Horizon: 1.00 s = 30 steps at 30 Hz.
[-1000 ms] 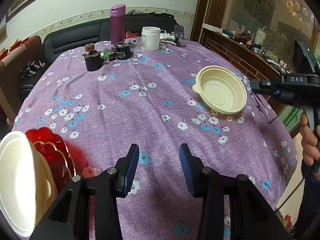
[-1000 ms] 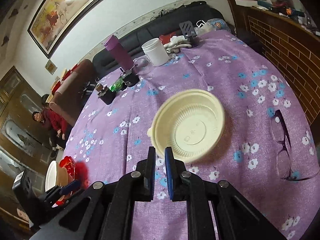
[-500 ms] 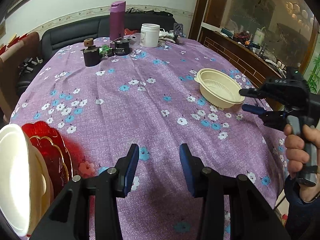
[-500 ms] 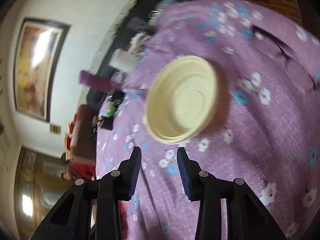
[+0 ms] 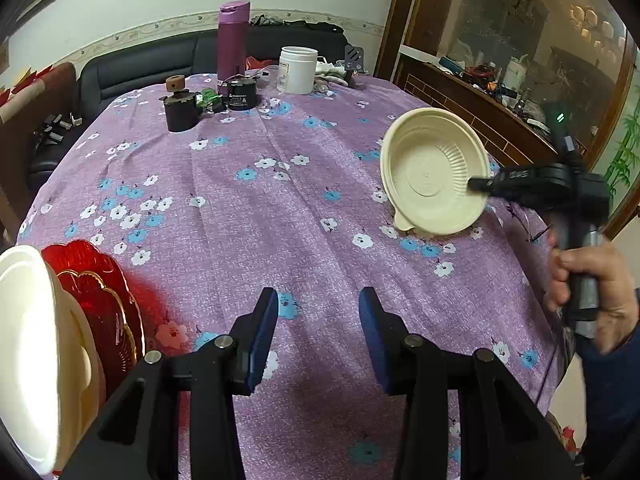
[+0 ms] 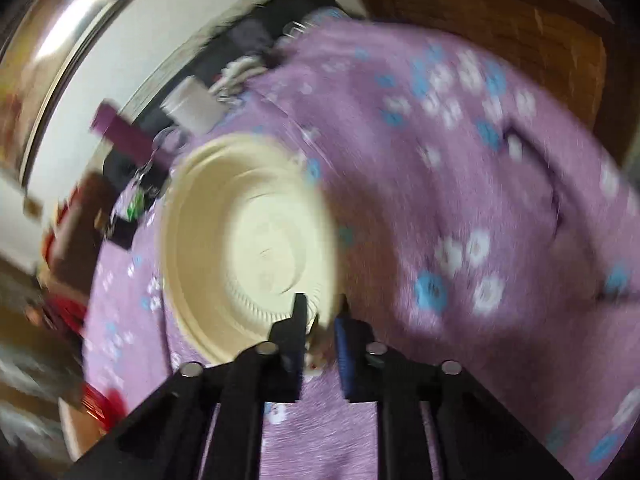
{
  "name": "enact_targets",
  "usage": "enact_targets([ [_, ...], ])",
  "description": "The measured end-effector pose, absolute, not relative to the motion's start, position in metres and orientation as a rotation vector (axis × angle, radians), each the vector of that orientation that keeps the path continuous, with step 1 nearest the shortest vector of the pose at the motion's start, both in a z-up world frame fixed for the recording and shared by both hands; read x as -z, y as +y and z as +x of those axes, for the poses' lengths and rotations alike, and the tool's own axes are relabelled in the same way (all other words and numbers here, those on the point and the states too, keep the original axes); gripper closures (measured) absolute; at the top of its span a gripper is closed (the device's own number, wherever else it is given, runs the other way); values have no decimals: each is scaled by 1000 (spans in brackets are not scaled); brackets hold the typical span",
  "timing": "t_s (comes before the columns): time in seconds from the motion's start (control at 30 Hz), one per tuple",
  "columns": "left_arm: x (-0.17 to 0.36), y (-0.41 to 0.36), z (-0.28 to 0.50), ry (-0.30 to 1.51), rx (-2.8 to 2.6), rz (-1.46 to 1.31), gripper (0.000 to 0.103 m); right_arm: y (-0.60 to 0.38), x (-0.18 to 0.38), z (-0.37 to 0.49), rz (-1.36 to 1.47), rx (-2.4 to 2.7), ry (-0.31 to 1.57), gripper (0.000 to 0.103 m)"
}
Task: Organize plates and bowls
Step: 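Lift the strainer bowl with the right tool and bring it toward the left tool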
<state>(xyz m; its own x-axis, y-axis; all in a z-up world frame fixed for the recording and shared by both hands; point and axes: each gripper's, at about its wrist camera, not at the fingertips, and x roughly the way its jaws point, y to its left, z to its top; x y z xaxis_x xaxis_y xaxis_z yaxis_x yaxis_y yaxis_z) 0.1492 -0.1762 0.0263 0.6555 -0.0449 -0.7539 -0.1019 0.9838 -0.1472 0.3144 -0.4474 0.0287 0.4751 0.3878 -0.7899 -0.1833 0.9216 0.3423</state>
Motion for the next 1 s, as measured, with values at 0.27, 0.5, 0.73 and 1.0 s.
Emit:
enact_targets([
  [0.27, -37, -169, 144, 834, -43, -188, 62, -381, -98, 268, -405, -642, 884, 95],
  [0.5, -40, -172, 143, 838, -54, -172, 62, -323, -95, 261, -542, -923, 864, 86],
  [0.73, -44, -169, 153, 847, -76, -161, 62, -339, -109, 276, -206, -802, 832, 82],
  [1.0, -52, -176, 192, 880, -52, -212, 62, -412, -113, 257, 95, -727, 820, 69],
])
